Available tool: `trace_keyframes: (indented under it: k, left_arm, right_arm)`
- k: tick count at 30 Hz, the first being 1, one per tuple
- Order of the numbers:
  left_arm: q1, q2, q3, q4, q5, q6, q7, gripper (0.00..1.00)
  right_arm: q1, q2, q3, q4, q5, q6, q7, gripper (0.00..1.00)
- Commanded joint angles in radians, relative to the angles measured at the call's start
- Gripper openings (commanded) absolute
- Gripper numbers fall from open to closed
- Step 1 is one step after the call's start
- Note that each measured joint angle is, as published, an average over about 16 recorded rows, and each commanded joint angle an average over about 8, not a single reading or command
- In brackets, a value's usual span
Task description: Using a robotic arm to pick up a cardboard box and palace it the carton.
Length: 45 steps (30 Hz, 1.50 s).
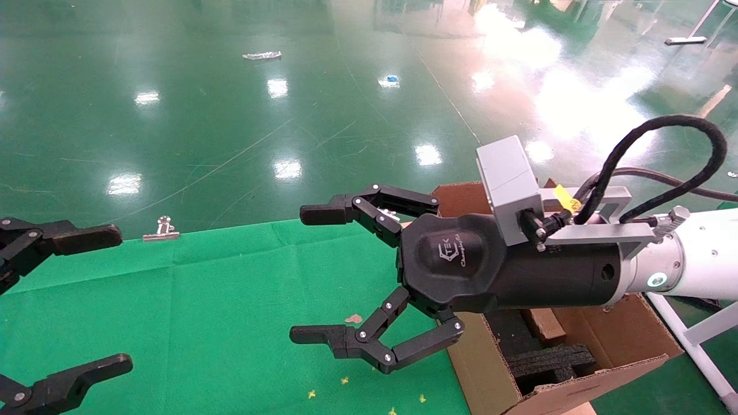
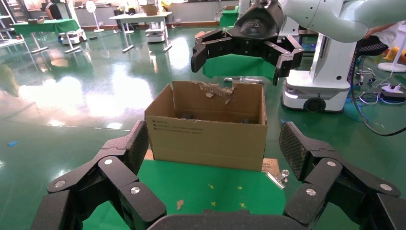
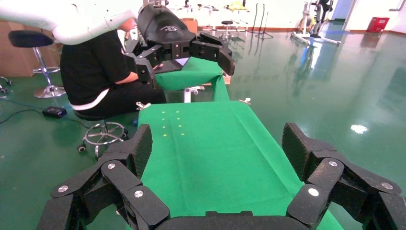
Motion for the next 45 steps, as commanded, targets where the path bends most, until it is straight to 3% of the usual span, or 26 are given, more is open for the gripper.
trace_keyframes:
  k: [1, 45]
  left_arm:
    - [0.000, 0.000, 0.000, 0.000, 0.000, 0.000, 0.000, 1.00]
    - [0.000, 0.000, 0.000, 0.000, 0.000, 0.000, 0.000, 1.00]
  right_arm:
    - [0.000, 0.000, 0.000, 0.000, 0.000, 0.000, 0.000, 1.00]
    - [0.002, 0.000, -0.002, -0.002, -0.001, 0.001, 0.000, 1.00]
